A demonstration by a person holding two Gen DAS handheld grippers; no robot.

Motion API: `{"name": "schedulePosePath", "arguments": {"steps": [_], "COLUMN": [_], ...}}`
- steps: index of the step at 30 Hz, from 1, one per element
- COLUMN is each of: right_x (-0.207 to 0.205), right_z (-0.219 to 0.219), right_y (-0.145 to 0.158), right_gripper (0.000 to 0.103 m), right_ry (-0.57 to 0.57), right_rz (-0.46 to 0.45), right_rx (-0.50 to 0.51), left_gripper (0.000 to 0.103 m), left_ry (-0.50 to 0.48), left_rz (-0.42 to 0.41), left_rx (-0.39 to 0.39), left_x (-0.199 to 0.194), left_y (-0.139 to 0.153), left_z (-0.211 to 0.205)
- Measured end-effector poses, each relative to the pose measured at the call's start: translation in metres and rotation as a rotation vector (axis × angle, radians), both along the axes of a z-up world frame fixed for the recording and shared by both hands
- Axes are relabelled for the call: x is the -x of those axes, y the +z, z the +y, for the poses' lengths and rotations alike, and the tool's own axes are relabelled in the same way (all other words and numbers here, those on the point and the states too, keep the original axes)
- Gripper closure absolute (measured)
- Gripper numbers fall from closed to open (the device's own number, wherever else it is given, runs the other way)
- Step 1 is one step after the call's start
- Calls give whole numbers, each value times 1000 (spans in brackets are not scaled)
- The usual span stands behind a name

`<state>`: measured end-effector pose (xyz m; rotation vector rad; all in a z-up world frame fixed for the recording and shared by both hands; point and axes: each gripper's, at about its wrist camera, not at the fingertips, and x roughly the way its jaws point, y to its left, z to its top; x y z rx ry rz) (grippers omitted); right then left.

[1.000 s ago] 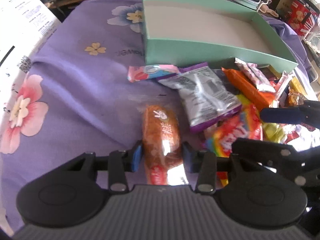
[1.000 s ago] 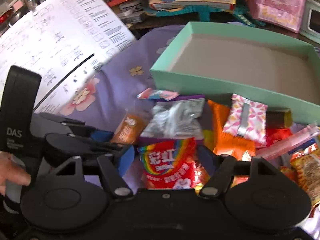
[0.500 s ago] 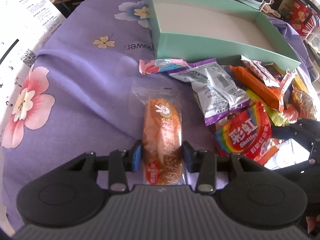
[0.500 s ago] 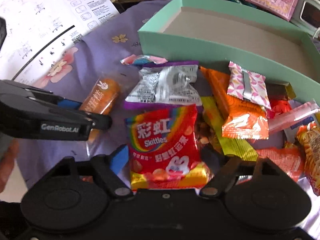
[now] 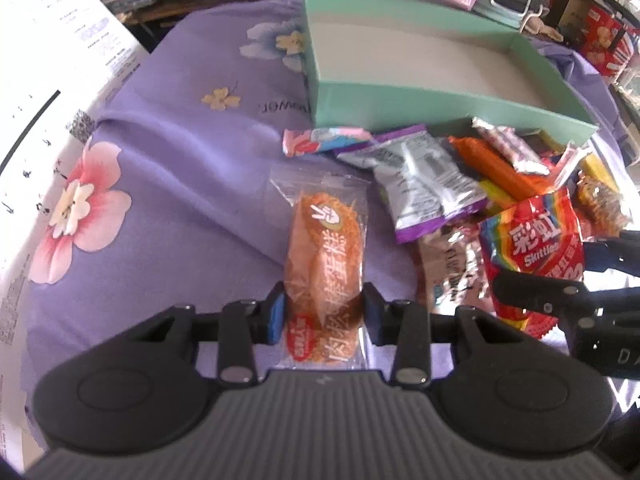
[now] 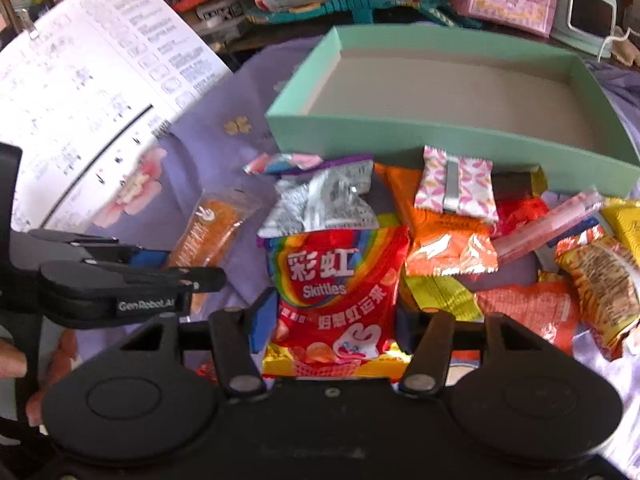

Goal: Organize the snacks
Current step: 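Carry both snacks into the green box and open both grippers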

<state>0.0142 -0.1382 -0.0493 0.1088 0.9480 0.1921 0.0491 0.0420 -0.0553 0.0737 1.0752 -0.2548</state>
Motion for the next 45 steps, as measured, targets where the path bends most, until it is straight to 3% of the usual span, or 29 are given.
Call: {"name": "schedulePosePath", "arguments": {"steps": [6,12,21,31,40,43,44,45], "right_x": [-1,-29,-124,-250,-311,-316,-315,-312], "right_z": [-6,-30,-81,-105,-95,-92,-92,-93], "right_y": [29,61,84,56,7,5,7,7], "right_gripper": [46,46,46,46,46,40,29,10], "right_ry": [4,-45,-128,-182,-174,-171,-177,-179], "right_rz": [-62,-117,-137,-67,8,5,4,-4], "right_rx": [-27,-60,-66,-66,-78,-83,-84,-96], "left_gripper": [65,65,65,65,65,58,53,41], "left_ry": [-29,-50,-63,-75,-92,-71,-79,-90], "left_rz": [-66,-116,-164,-162,-100,-136,-133,-126], "left_rx": [-8,15,19,-1,-54,-104,-87,-56], "left_x": [-1,-29,-132,-252,-295,-297,-296,-295], "left_y": [31,62,91,71,27,24,24,26], "left_z": [-10,-20,-52,-94,-107,-106,-104,-102]}}
